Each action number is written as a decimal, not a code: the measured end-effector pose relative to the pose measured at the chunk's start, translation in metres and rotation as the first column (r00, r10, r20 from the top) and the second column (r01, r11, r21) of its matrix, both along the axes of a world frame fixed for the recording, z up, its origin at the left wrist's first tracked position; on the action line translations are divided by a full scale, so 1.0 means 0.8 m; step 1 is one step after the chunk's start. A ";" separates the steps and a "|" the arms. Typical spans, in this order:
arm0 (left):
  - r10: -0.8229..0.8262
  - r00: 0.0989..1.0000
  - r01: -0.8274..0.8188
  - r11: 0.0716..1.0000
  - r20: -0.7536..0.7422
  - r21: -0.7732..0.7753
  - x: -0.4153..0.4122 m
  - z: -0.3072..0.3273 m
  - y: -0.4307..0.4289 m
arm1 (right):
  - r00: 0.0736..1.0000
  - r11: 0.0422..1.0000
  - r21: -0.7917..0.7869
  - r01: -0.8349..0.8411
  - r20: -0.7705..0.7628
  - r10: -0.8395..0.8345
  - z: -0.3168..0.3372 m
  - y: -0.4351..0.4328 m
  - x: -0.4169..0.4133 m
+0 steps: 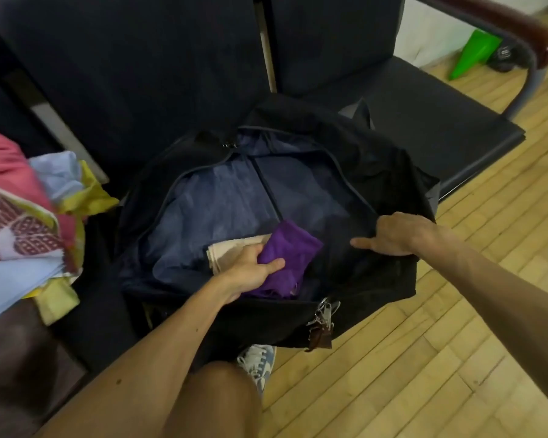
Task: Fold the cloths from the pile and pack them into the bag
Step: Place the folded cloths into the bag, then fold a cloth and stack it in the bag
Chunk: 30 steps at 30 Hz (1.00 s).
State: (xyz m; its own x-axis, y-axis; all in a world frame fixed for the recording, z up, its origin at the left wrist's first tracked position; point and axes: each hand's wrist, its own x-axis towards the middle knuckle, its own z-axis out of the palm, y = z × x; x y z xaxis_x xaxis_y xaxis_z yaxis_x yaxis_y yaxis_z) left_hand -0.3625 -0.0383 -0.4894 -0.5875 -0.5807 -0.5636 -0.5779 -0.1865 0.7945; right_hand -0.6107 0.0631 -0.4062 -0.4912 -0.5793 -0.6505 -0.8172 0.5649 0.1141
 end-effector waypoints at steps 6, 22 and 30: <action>-0.240 0.954 0.259 0.961 0.181 -0.092 -0.008 0.039 -0.012 | 0.999 0.994 -0.110 0.030 0.020 -0.028 0.016 0.021 0.027; -0.475 0.880 0.468 0.858 0.018 -0.211 -0.149 0.020 -0.026 | 0.919 0.917 -0.239 0.320 0.315 -0.238 -0.015 -0.004 -0.026; -0.517 0.846 0.528 0.782 0.128 -0.332 -0.150 0.008 -0.012 | 0.995 0.959 -0.283 -0.009 -0.099 -0.020 -0.034 -0.001 0.014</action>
State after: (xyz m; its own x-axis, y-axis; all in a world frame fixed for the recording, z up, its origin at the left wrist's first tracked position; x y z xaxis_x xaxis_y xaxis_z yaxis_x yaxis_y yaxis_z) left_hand -0.4825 -0.0483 -0.4829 -0.8441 -0.3466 -0.4091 -0.5306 0.4295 0.7308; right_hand -0.5993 0.0621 -0.4335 -0.5491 -0.7294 -0.4080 -0.8065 0.5905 0.0298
